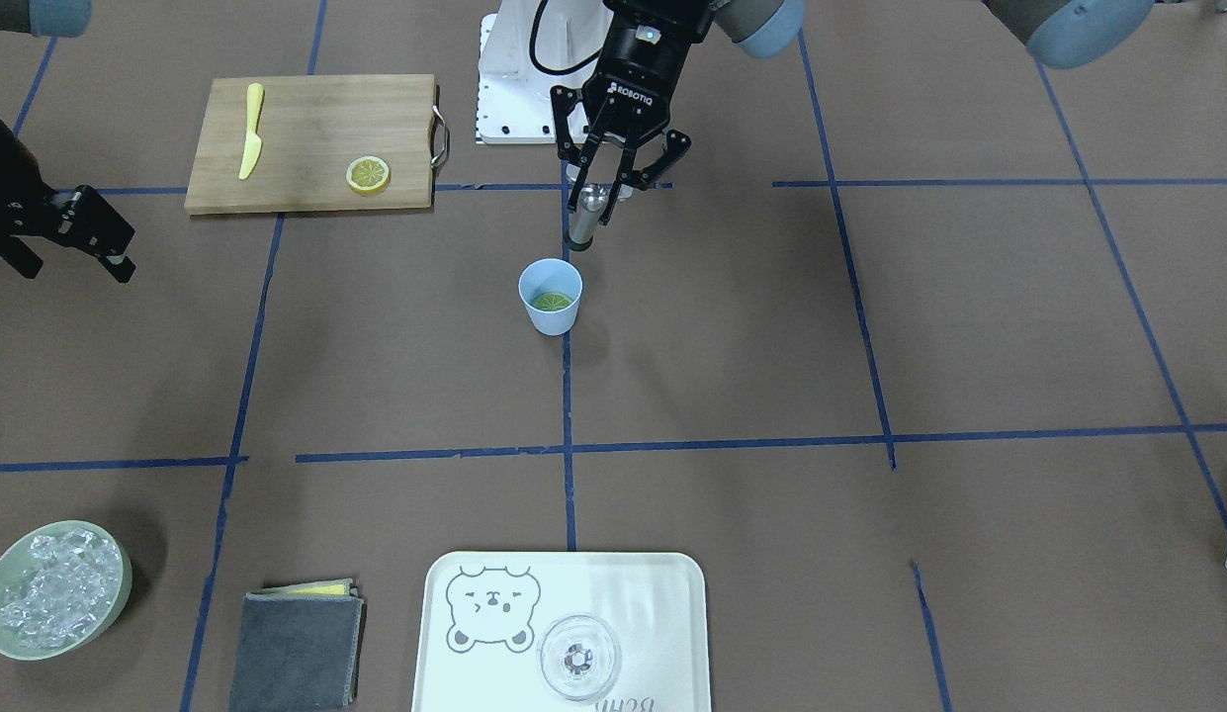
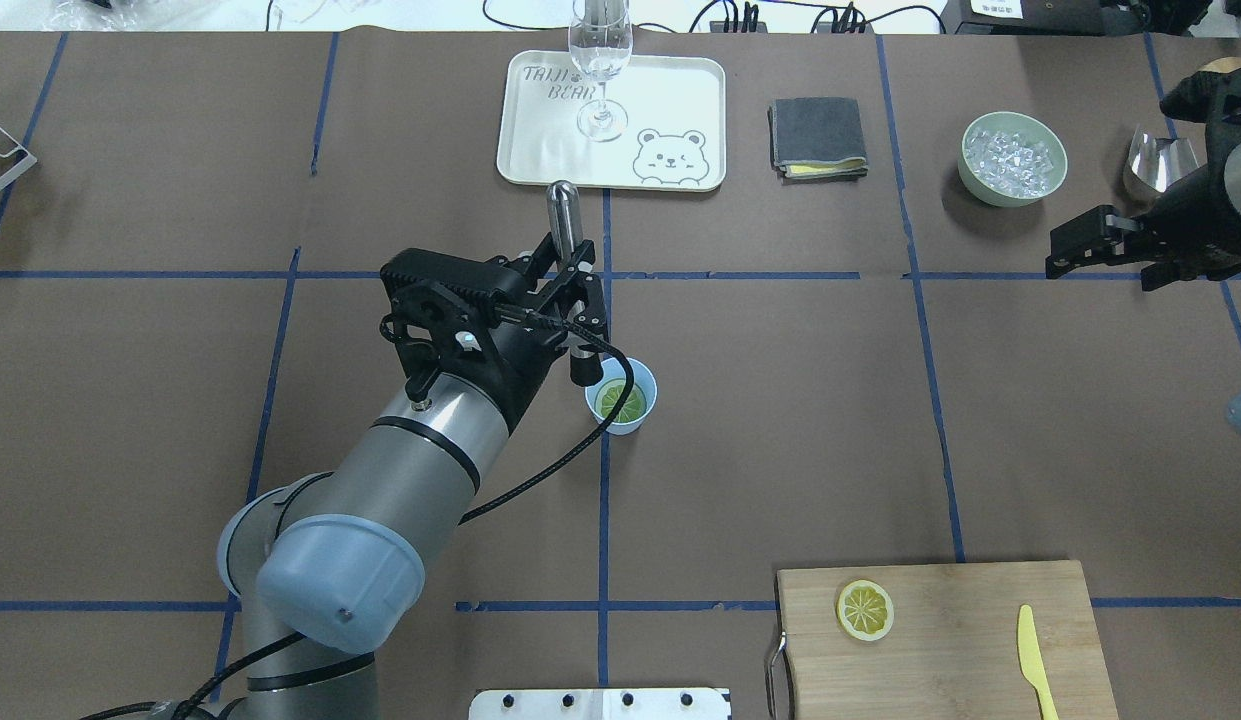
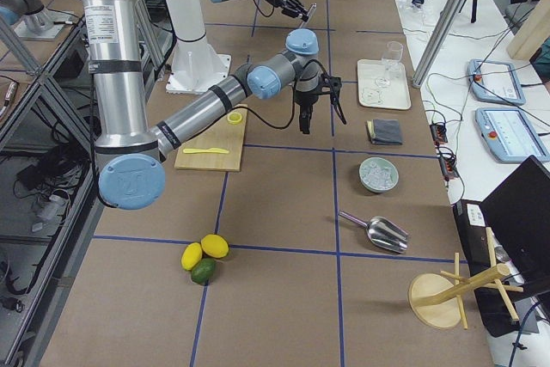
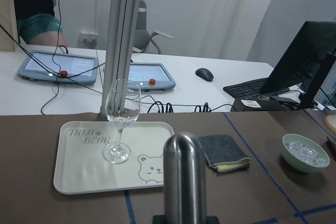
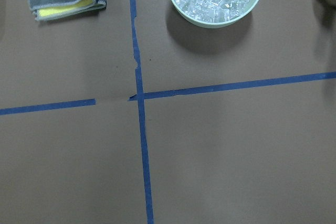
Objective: Squeeze lemon into cup
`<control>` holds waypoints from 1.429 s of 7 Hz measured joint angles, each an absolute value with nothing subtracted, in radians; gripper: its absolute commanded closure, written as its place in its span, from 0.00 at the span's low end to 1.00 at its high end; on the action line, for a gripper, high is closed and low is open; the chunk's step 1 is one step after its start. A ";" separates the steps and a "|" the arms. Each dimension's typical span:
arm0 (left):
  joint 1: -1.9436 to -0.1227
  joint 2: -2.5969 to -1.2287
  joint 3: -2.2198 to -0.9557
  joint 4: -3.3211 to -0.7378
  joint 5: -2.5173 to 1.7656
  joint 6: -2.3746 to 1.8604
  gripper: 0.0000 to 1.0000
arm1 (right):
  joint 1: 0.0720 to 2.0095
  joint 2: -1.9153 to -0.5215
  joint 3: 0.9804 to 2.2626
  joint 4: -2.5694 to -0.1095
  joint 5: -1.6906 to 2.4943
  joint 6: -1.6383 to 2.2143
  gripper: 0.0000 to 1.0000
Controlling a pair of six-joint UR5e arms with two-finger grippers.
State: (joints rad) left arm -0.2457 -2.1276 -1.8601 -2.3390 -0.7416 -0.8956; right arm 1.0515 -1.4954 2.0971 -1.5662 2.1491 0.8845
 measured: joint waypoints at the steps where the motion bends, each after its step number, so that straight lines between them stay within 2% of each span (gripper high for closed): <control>1: -0.241 -2.130 -1.826 -2.394 -0.712 -0.886 1.00 | 1.053 -1.496 2.097 -1.566 2.149 0.885 0.00; 10: -0.206 -2.226 -1.630 -2.454 -0.670 -0.798 1.00 | 1.162 -1.541 2.050 -1.566 2.294 0.711 0.00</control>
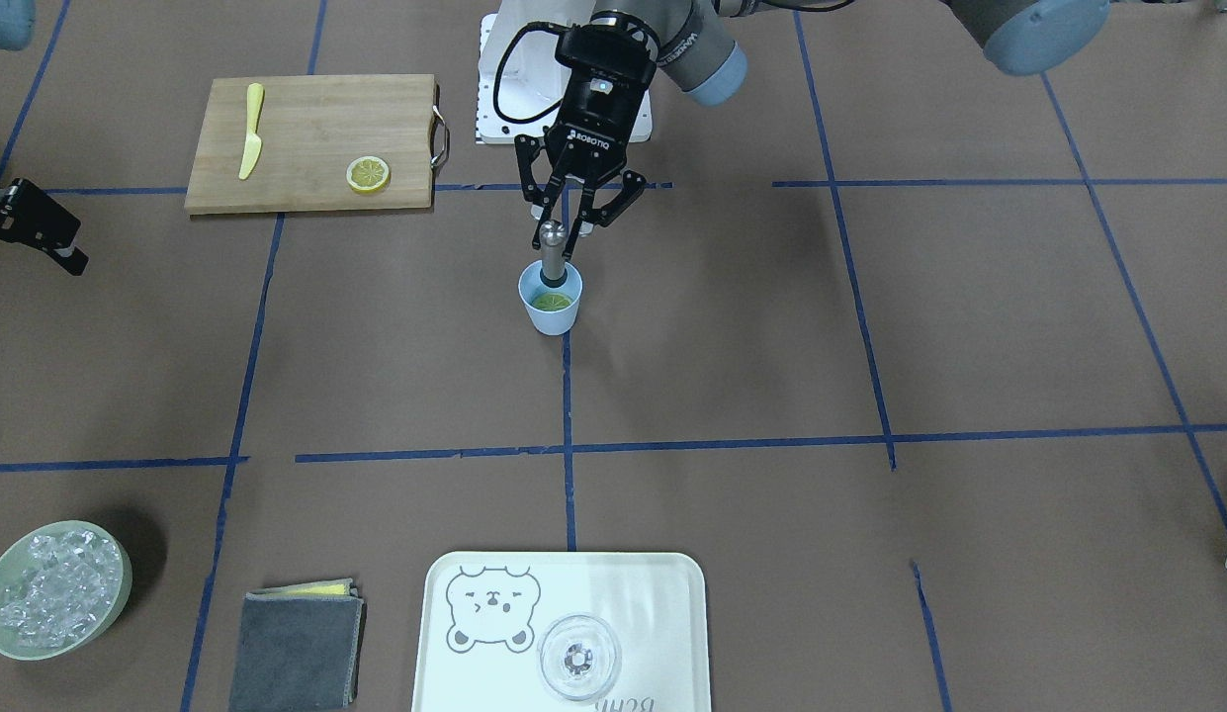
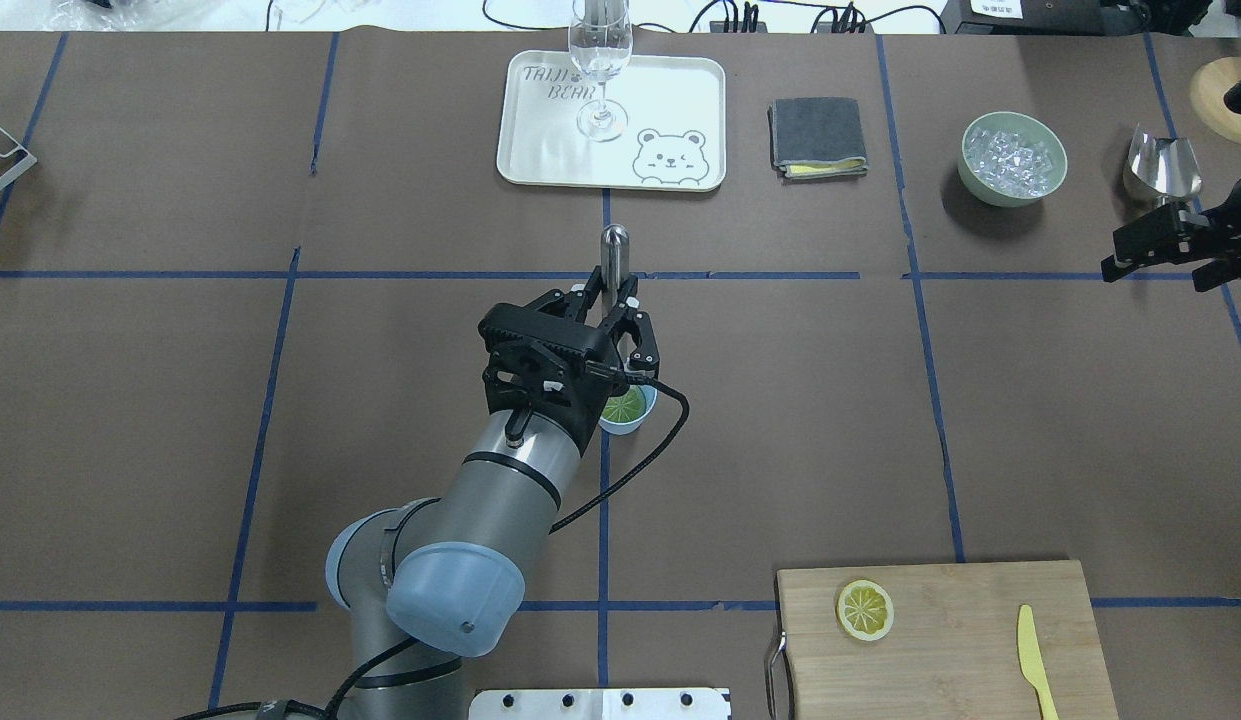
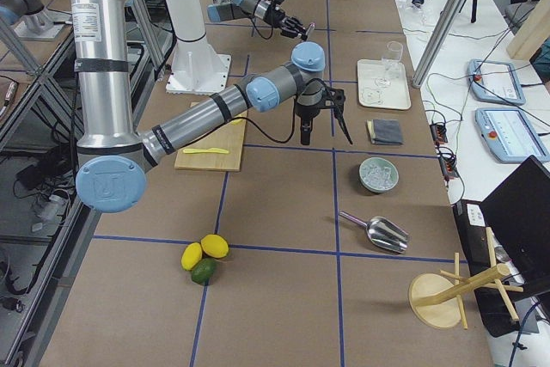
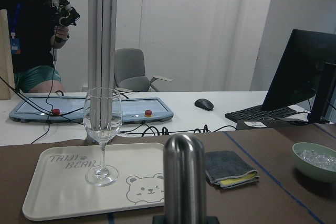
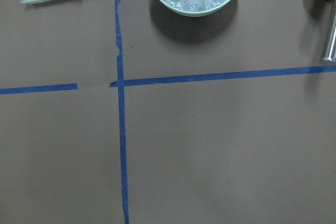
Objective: Squeeze lemon into cup
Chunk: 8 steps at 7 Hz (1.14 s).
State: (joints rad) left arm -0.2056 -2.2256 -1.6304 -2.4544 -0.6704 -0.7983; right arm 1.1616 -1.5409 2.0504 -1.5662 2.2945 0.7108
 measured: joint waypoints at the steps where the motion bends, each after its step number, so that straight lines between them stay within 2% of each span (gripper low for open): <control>1: -0.204 -2.234 -1.591 -2.480 -0.670 -0.792 1.00 | 1.162 -1.541 2.049 -1.566 2.296 0.710 0.00; 4: -0.197 -2.263 -1.492 -2.526 -0.672 -0.786 1.00 | 1.163 -1.545 2.049 -1.566 2.296 0.710 0.00; 8: -0.181 -2.267 -1.463 -2.528 -0.672 -0.785 1.00 | 1.163 -1.546 2.049 -1.566 2.296 0.714 0.00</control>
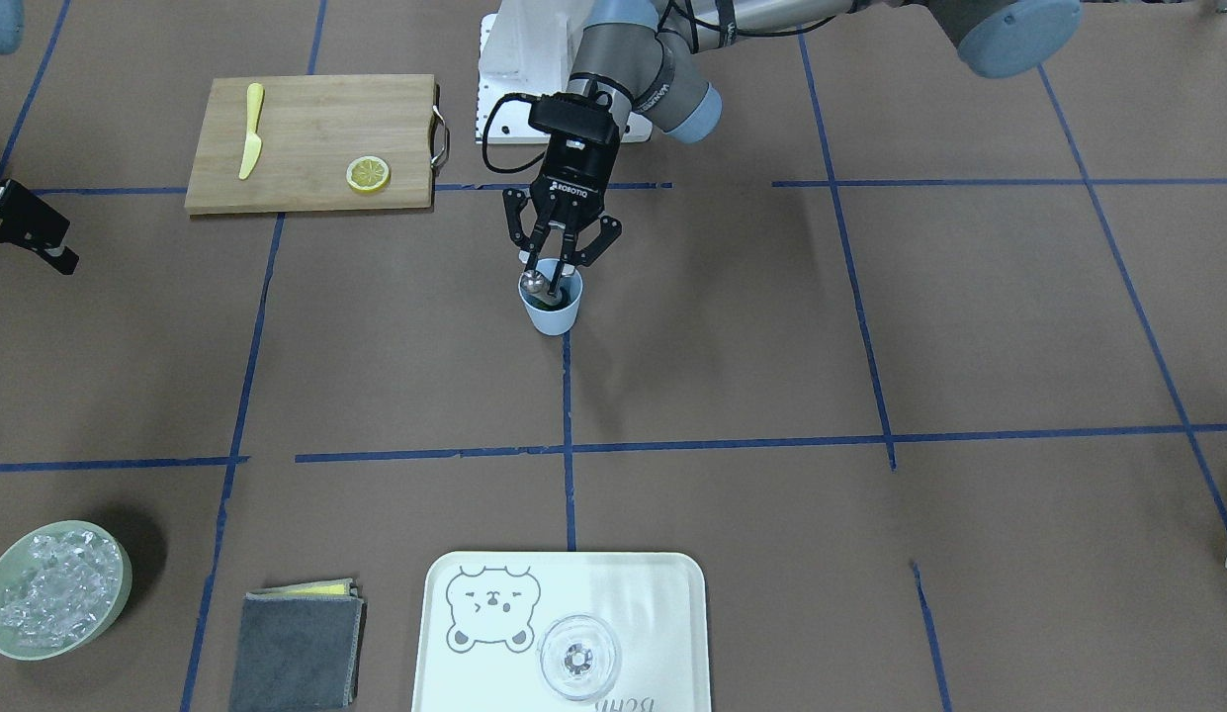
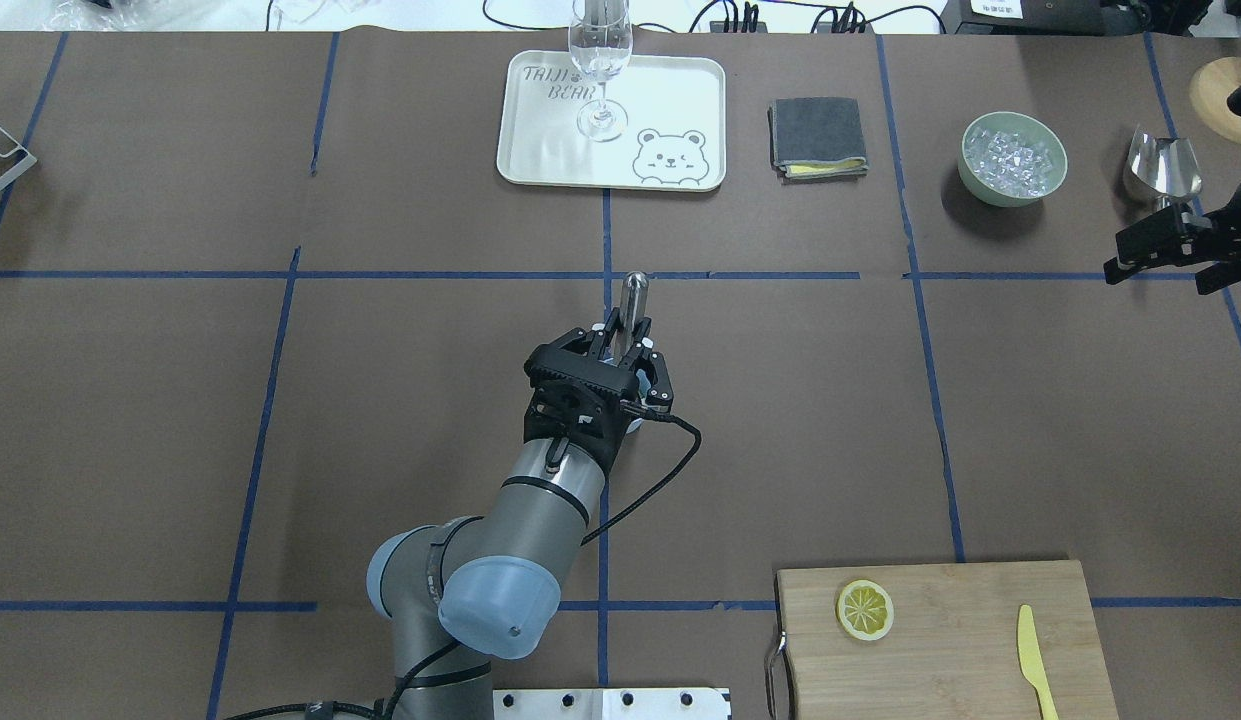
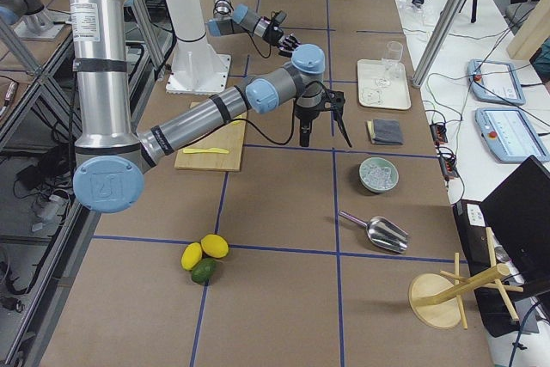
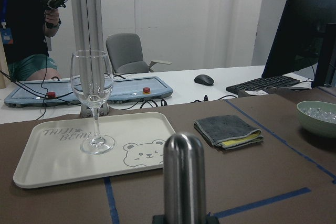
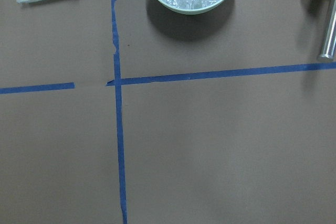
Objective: Squeeze lemon into cup
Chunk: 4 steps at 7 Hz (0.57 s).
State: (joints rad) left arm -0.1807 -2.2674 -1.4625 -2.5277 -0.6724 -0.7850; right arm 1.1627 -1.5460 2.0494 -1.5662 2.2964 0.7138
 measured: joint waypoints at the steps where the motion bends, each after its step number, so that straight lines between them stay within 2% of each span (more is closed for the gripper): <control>1: -0.181 -2.268 -1.478 -2.528 -0.675 -0.774 1.00 | 1.163 -1.545 2.049 -1.566 2.296 0.715 0.00; 4: -0.181 -2.256 -1.601 -2.529 -0.682 -0.674 1.00 | 1.163 -1.544 2.049 -1.566 2.296 0.715 0.00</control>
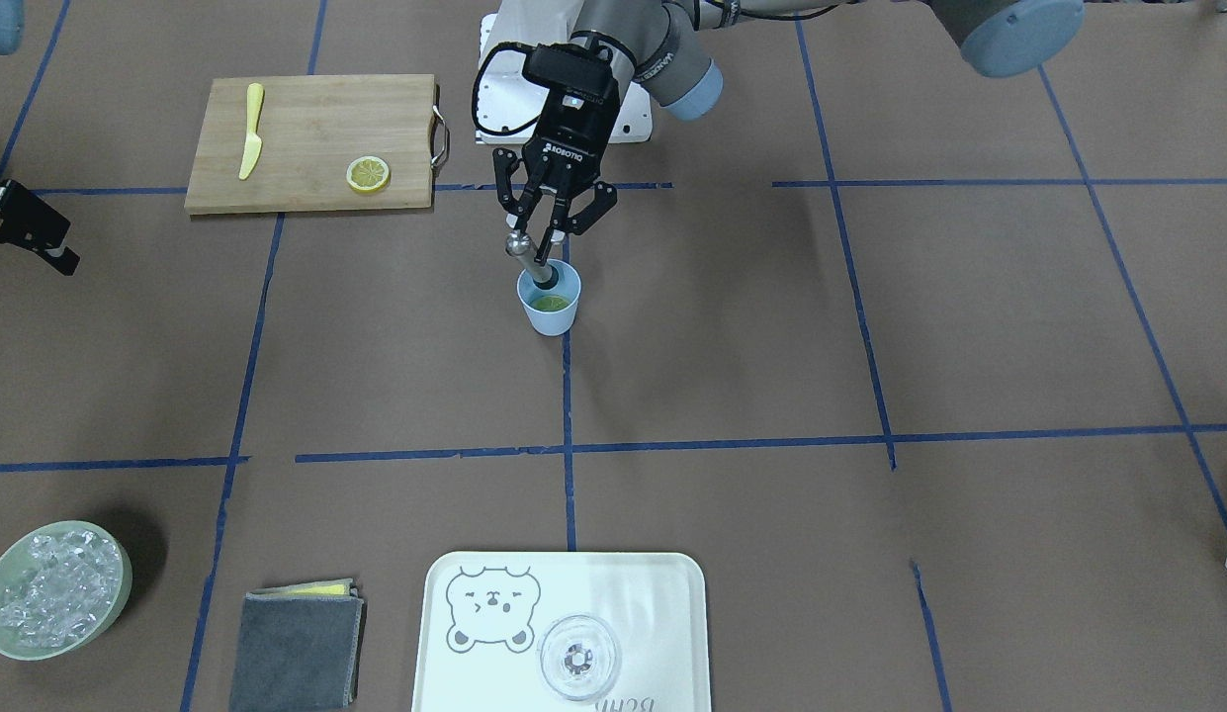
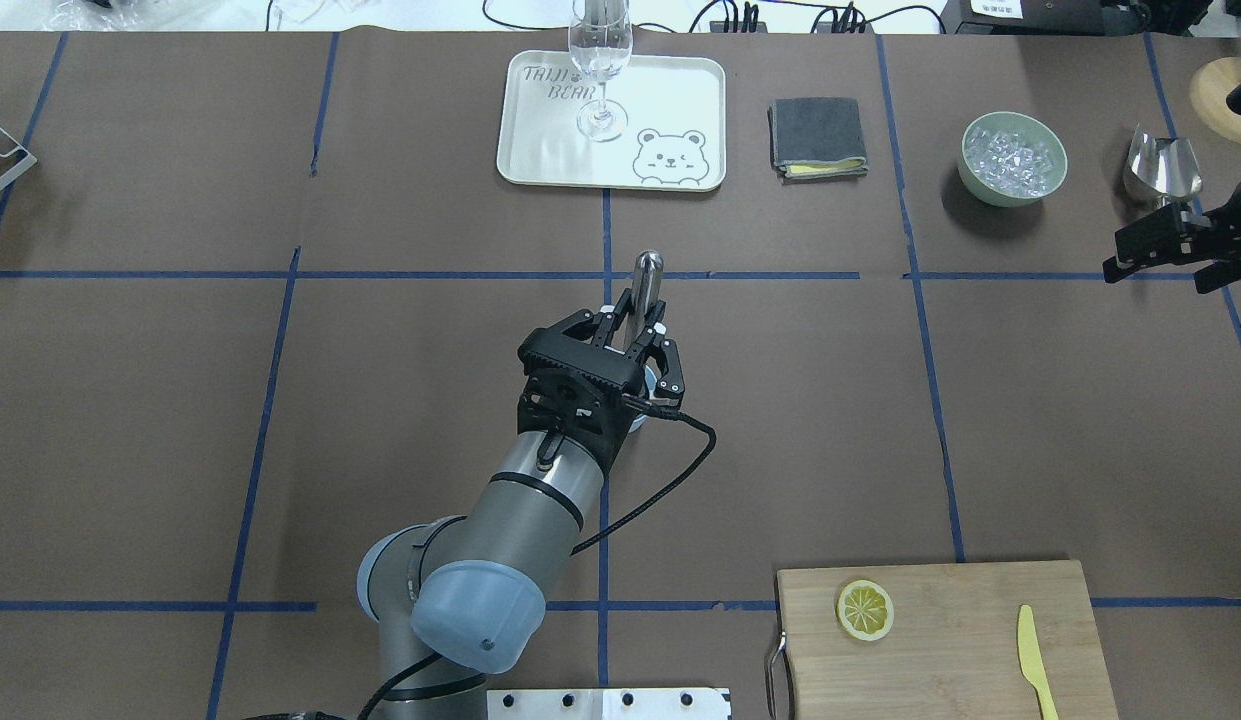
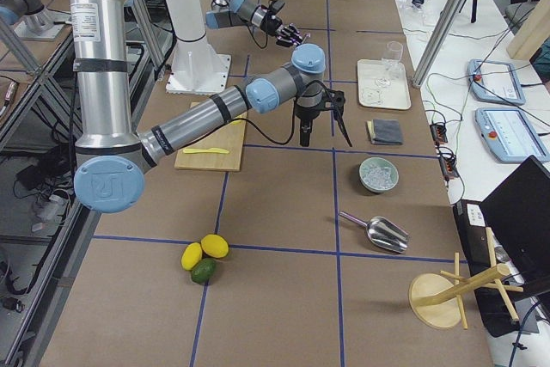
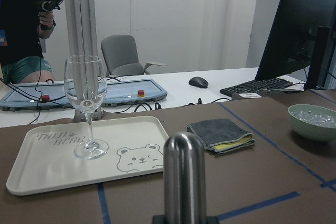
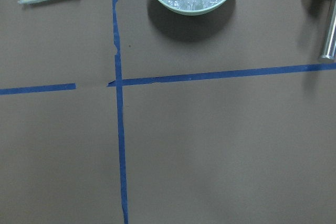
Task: Squeeze lemon into cup
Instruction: 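Lift the muddler out of the cup and carry it back with the left gripper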
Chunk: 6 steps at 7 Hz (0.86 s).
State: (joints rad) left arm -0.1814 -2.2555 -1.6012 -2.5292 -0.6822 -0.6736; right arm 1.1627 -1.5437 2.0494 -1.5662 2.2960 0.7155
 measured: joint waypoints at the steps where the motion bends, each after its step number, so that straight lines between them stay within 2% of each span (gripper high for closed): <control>1: -0.185 -2.253 -1.656 -2.528 -0.681 -0.614 1.00 | 1.163 -1.544 2.049 -1.566 2.295 0.715 0.00; 4: -0.314 -2.221 -1.749 -2.525 -0.704 -0.528 1.00 | 1.166 -1.546 2.050 -1.566 2.294 0.714 0.00; 6: -0.454 -2.106 -1.755 -2.497 -0.921 -0.617 1.00 | 1.166 -1.549 2.049 -1.566 2.292 0.713 0.00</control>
State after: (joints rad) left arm -0.4537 -2.1056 -1.7548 -2.4971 -0.9209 -0.6169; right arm 1.1657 -1.5492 2.0493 -1.5659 2.2920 0.7134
